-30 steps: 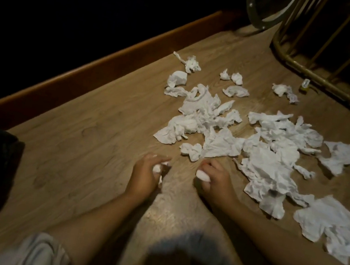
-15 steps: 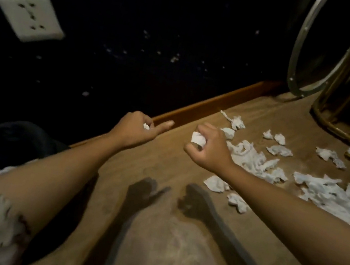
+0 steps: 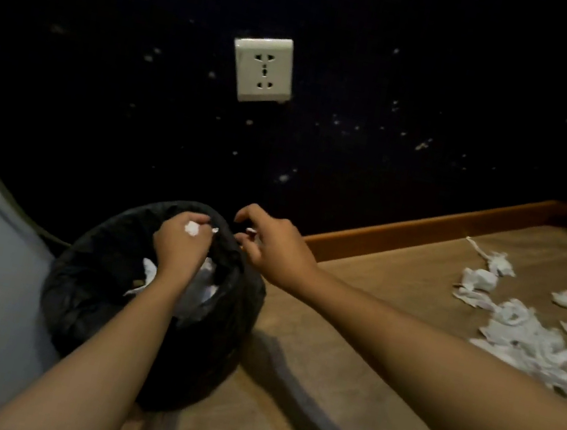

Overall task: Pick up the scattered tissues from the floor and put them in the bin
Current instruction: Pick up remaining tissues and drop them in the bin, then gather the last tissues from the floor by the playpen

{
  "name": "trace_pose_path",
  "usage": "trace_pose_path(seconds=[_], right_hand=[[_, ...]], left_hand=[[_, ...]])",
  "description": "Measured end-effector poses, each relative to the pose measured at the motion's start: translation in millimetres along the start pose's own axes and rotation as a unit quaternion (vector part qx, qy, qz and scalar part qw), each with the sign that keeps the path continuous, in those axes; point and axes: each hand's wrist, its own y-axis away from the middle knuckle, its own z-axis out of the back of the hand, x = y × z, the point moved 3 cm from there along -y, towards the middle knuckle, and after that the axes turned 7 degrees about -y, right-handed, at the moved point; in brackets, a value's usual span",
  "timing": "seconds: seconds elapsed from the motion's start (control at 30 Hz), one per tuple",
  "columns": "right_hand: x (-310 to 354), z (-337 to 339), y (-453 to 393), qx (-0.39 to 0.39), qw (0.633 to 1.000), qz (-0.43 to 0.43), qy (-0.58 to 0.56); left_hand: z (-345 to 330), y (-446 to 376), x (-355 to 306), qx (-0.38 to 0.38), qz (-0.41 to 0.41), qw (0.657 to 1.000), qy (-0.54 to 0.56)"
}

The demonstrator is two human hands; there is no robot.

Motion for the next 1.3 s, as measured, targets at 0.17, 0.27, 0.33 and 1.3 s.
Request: trace_pose_path(seconds=[0.17, 0.27, 0.33, 1.3], right_hand=[[17, -61, -13, -0.109, 0.980, -0.081, -0.146], [22, -84, -17, -0.136, 0.965, -0.107, -0.197], [20, -90, -24, -0.123, 0.964, -0.114, -0.206], [-163, 228, 208, -0.182, 0.959, -0.114, 0.187]], left_hand=[[27, -7, 47, -0.048, 0.146, 0.985, 0.077], [30, -13, 62, -0.055, 0.193, 0.972, 0.123], [29, -16, 69, -0.047, 0.220, 0.966, 0.129], [-167, 137, -148, 0.287, -0.340, 0.878, -0.178]])
